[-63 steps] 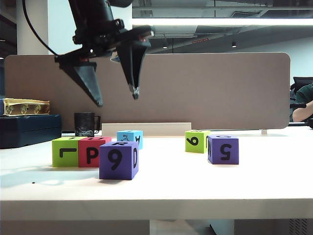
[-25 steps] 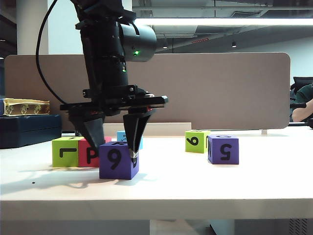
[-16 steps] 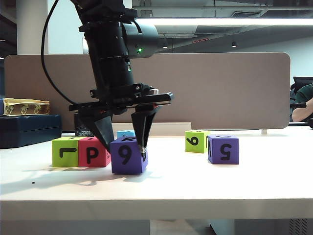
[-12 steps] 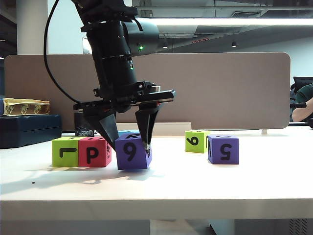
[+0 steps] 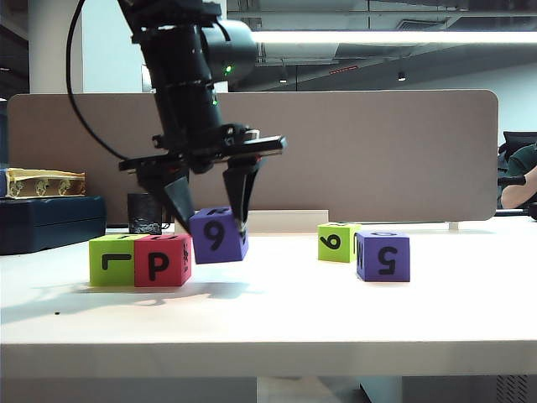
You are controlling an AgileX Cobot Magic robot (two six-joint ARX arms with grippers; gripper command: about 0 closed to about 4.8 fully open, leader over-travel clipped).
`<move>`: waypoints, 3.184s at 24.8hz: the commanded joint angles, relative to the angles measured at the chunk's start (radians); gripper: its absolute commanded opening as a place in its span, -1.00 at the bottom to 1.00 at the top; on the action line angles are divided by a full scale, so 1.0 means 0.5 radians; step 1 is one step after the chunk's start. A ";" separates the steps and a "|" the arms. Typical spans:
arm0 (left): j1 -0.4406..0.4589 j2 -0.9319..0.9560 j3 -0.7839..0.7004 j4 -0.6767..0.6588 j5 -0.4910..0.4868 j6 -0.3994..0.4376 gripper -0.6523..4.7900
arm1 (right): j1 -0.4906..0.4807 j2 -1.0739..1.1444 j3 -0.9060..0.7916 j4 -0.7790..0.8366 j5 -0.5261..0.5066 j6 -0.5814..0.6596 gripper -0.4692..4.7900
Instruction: Select the appropriate blocks from the scattered letter blocks on the table and arrange them in a row to spell out "TURING".
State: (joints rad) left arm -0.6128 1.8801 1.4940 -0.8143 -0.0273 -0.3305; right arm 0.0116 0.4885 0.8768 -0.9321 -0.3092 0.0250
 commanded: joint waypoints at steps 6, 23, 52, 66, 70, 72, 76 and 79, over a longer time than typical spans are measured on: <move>0.014 -0.005 0.058 -0.014 0.015 0.057 0.22 | 0.001 0.001 0.011 0.027 0.000 -0.006 -0.83; 0.037 0.323 0.538 -0.416 0.063 0.069 0.22 | -0.001 0.000 0.011 -0.021 0.000 -0.006 -0.83; 0.056 0.481 0.536 -0.445 0.101 0.069 0.27 | 0.002 -0.001 0.011 -0.023 -0.593 -0.005 -0.83; 0.055 0.475 0.581 -0.529 0.153 0.070 0.54 | 0.002 -0.001 0.011 -0.027 -0.592 -0.005 -0.83; 0.055 0.475 0.735 -0.658 0.143 0.092 0.54 | 0.002 -0.001 0.011 -0.027 -0.591 -0.005 -0.83; 0.056 0.475 0.883 -0.770 0.131 0.102 0.54 | 0.002 -0.001 0.011 -0.027 -0.591 -0.005 -0.83; 0.061 0.475 1.050 -0.824 0.083 0.191 0.54 | 0.001 -0.001 0.011 -0.027 -0.591 -0.005 -0.83; 0.066 0.475 1.193 -0.755 -0.137 0.291 0.54 | 0.001 -0.001 0.011 -0.026 -0.591 -0.005 -0.83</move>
State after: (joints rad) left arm -0.5816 2.1239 2.0739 -1.2186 -0.0402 -0.2253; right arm 0.0116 0.4881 0.8768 -0.9562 -0.6022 0.0250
